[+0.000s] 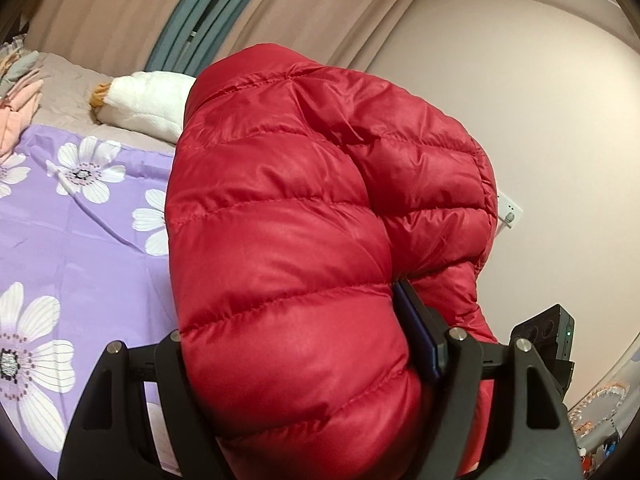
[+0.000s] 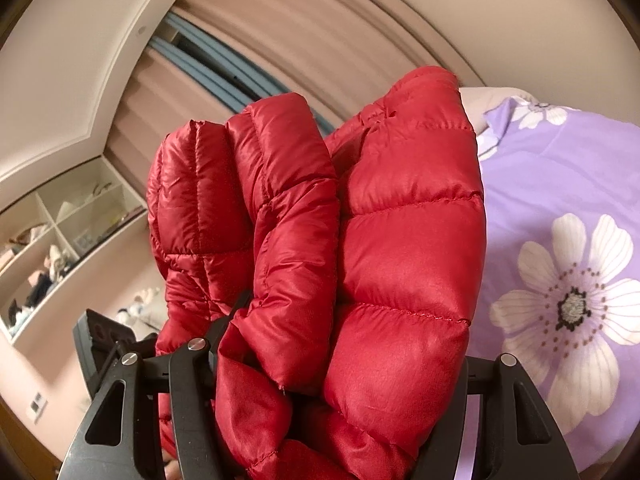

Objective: Fold large clothes
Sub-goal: 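Lift the folded red jacket bundle off the duvet with both tools, then hold the red jacket bundle raised in both tools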

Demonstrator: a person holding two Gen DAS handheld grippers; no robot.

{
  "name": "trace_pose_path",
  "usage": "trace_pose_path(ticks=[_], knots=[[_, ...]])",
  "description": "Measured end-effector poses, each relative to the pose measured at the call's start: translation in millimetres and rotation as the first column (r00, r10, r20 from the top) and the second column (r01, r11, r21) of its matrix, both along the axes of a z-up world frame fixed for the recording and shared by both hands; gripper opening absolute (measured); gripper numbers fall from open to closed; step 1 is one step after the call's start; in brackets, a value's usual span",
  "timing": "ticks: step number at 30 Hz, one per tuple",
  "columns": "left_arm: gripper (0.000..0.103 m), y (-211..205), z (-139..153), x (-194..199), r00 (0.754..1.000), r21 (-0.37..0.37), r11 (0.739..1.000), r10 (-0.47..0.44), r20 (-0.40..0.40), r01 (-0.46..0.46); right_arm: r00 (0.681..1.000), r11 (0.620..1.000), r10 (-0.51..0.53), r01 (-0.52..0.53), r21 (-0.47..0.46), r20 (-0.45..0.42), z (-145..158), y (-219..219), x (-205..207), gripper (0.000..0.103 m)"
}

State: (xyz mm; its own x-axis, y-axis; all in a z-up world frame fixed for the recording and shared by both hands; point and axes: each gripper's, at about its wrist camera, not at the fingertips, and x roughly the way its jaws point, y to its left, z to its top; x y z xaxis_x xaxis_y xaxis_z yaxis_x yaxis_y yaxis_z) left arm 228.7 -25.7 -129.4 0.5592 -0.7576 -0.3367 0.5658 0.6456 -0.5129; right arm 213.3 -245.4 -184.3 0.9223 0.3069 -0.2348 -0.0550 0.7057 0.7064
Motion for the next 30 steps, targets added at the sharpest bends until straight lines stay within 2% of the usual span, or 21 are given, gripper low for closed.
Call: trace_pose_path(ticks=[16, 30], knots=[[0.076, 44.5, 3.0, 11.1, 0.996, 0.005, 0.996, 0.087, -0.009, -0.087, 0.996, 0.996, 0.084, -0.084, -0.018, -0.012, -8.5, 15.5, 29.9, 0.065], [0.076, 47.5, 7.1, 14.5, 0.986, 0.018, 0.986, 0.166, -0.020, -0.165, 0.987, 0.986, 0.160, -0.161, -0.033, -0.024, -8.2, 17.7, 43.6, 0.065]])
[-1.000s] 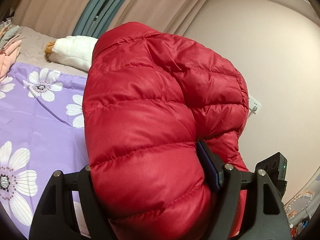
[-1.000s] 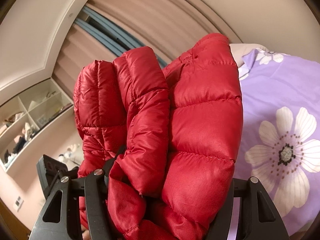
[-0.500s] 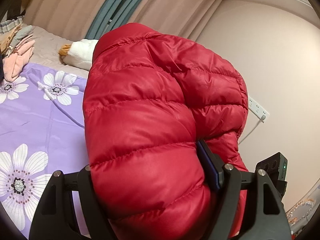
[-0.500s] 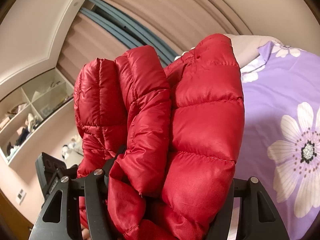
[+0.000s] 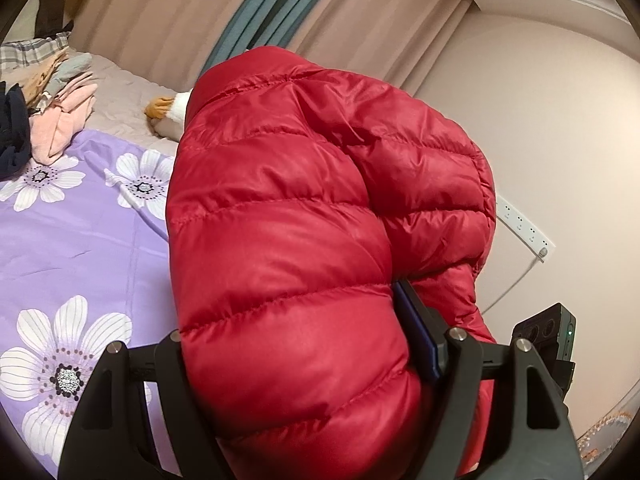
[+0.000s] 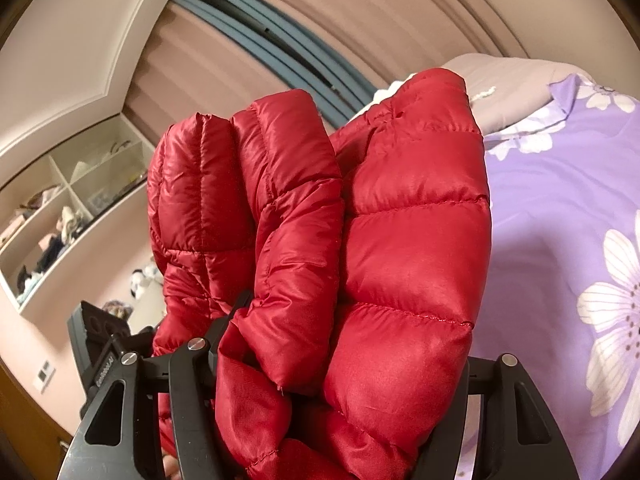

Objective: Fold large clothes
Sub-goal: 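Hold the red jacket bundle raised in both tools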

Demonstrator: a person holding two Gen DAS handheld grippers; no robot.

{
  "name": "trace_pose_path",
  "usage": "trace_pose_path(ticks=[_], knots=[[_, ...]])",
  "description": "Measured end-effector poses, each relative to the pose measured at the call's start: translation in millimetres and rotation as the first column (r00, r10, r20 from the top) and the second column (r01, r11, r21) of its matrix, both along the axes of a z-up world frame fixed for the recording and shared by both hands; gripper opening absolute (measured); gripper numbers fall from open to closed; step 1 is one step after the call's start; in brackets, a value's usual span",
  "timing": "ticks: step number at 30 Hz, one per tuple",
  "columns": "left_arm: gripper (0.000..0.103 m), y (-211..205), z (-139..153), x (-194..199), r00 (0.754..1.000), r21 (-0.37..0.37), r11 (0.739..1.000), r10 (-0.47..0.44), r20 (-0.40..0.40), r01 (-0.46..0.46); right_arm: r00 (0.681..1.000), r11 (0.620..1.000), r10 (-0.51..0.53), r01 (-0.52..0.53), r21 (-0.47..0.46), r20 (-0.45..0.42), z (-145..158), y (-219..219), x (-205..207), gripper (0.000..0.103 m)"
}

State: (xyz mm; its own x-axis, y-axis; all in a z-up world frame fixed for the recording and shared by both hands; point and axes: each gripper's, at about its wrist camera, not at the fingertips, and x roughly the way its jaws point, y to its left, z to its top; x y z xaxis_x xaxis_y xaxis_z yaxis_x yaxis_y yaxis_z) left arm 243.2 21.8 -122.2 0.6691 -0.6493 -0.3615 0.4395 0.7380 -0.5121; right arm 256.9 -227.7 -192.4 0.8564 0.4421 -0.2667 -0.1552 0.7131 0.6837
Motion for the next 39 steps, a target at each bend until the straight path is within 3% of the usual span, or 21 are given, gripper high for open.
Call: trace_pose_path(ticks=[39], knots=[[0.076, 12.5, 2.5, 1.2, 0.998, 0.008, 0.998, 0.064, -0.011, -0.064, 0.999, 0.998, 0.047, -0.048, -0.045, -0.016, 10.9, -8.3, -16.5, 0.065]])
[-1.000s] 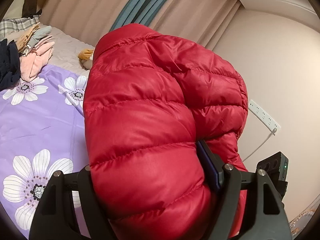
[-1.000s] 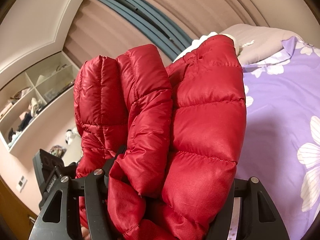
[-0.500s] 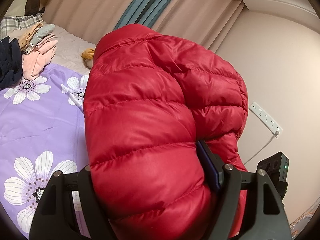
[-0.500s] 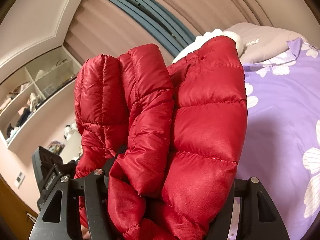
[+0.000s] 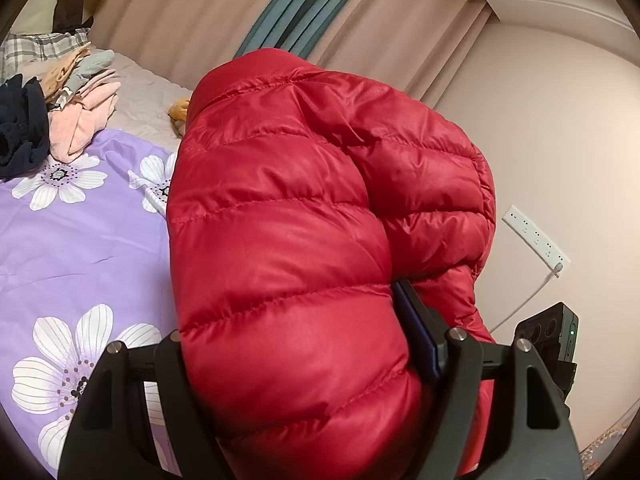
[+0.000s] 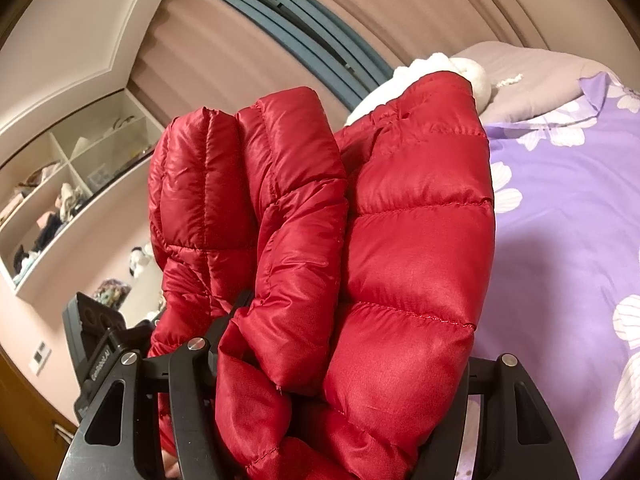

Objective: Fold large clothes
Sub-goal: 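Hold the red jacket bundle raised in both tools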

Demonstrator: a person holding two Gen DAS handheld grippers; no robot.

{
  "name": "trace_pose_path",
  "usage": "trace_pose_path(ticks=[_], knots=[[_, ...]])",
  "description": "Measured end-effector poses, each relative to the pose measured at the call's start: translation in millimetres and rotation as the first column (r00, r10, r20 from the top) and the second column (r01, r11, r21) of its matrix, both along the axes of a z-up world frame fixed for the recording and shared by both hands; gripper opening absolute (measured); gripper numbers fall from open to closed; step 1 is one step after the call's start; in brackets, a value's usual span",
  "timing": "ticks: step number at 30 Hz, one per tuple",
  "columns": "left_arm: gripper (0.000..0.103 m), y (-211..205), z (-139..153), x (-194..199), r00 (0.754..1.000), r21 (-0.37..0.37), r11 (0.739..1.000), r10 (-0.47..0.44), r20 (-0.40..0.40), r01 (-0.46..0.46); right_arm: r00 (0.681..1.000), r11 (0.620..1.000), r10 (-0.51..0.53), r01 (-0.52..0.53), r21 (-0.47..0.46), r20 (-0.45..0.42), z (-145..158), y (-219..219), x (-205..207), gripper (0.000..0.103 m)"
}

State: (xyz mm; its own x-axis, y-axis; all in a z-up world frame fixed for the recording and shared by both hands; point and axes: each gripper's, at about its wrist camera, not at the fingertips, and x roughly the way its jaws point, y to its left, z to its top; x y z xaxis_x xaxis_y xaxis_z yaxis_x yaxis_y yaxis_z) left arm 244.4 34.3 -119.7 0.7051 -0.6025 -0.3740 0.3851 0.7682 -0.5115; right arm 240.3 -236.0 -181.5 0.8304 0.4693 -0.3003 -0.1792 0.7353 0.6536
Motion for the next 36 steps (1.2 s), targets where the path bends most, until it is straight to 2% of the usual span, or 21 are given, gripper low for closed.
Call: trace_pose_path(ticks=[12, 26, 36], knots=[[0.076, 4.6, 1.4, -15.5, 1.000, 0.010, 1.000, 0.024, -0.002, -0.024, 1.000, 1.000, 0.007, -0.007, 0.013, -0.012, -0.8, 2.3, -1.8, 0.065], [0.076, 25.2, 0.2, -18.7, 0.998, -0.030, 0.998, 0.056, -0.013, -0.056, 0.999, 0.999, 0.029, -0.030, -0.035, -0.023, 2.8, 5.9, 3.0, 0.065], [0.076, 34.7, 1.8, -20.8, 0.997, -0.027, 0.997, 0.078, -0.011, -0.079, 0.998, 0.998, 0.054, -0.054, -0.037, -0.023, 1.1, 6.1, 6.6, 0.065]])
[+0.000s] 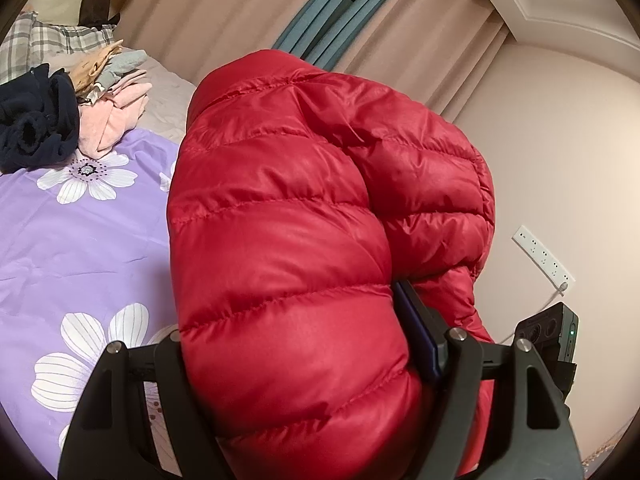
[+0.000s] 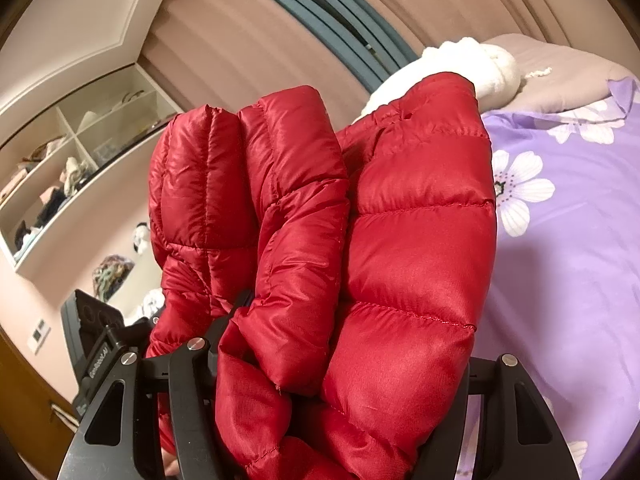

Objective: Fold large clothes
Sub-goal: 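Hold the red jacket bundle raised in both tools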

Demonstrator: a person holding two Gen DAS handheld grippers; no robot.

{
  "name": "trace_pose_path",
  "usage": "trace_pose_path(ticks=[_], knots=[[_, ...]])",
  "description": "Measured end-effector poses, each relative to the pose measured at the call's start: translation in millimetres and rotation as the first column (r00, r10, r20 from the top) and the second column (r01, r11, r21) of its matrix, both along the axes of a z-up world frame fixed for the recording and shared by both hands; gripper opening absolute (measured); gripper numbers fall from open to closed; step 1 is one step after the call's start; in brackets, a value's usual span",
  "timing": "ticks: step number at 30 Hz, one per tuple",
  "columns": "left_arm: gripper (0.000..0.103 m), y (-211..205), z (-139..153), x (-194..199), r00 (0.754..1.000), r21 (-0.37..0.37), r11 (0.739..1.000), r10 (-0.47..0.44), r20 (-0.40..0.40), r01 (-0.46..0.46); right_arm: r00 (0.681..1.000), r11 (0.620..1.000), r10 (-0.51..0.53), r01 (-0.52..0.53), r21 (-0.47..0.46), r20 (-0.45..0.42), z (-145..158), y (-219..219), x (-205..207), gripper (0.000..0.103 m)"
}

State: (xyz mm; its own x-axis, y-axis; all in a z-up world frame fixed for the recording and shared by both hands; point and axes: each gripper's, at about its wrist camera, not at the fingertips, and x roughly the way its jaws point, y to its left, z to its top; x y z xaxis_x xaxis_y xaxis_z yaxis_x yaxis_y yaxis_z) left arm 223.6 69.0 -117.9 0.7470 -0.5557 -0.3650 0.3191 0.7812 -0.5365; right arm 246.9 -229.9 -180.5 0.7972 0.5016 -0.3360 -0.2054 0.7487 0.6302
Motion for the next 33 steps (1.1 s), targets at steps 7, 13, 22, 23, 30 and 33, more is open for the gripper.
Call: trace_pose_path(ticks=[7, 13, 22, 23, 30, 33], knots=[[0.076, 0.2, -1.8, -6.3, 1.000, -0.012, 1.000, 0.009, -0.007, -0.009, 1.000, 1.000, 0.002, -0.002, -0.018, -0.006, 1.8, -1.0, 1.5, 0.065], [0.076, 3.1, 1.1, -10.0, 1.000, -0.015, 1.000, 0.018, 0.004, -0.018, 1.000, 1.000, 0.004, -0.004, -0.021, -0.002, 3.7, -0.2, 1.7, 0.065], [0.077, 8.5, 2.8, -13.9, 1.000, -0.029, 0.999, 0.021, 0.017, -0.021, 1.000, 0.999, 0.012, -0.012, -0.044, 0.014, 4.9, 0.1, 1.6, 0.065], [0.077, 8.6, 3.1, -14.0, 1.000, -0.027, 0.999, 0.023, 0.018, -0.022, 1.000, 0.999, 0.013, -0.012, -0.044, 0.013, 4.5, -0.3, 2.0, 0.065], [0.077, 11.7, 2.9, -13.9, 0.999, -0.023, 0.999, 0.029, 0.022, -0.029, 1.000, 0.999, 0.013, -0.012, -0.045, 0.014, 3.9, 1.6, 2.0, 0.065], [0.077, 12.3, 2.5, -13.8, 0.999, -0.023, 0.999, 0.028, 0.022, -0.027, 1.000, 0.999, 0.010, -0.010, -0.046, 0.015, 4.2, 2.1, 2.0, 0.065]])
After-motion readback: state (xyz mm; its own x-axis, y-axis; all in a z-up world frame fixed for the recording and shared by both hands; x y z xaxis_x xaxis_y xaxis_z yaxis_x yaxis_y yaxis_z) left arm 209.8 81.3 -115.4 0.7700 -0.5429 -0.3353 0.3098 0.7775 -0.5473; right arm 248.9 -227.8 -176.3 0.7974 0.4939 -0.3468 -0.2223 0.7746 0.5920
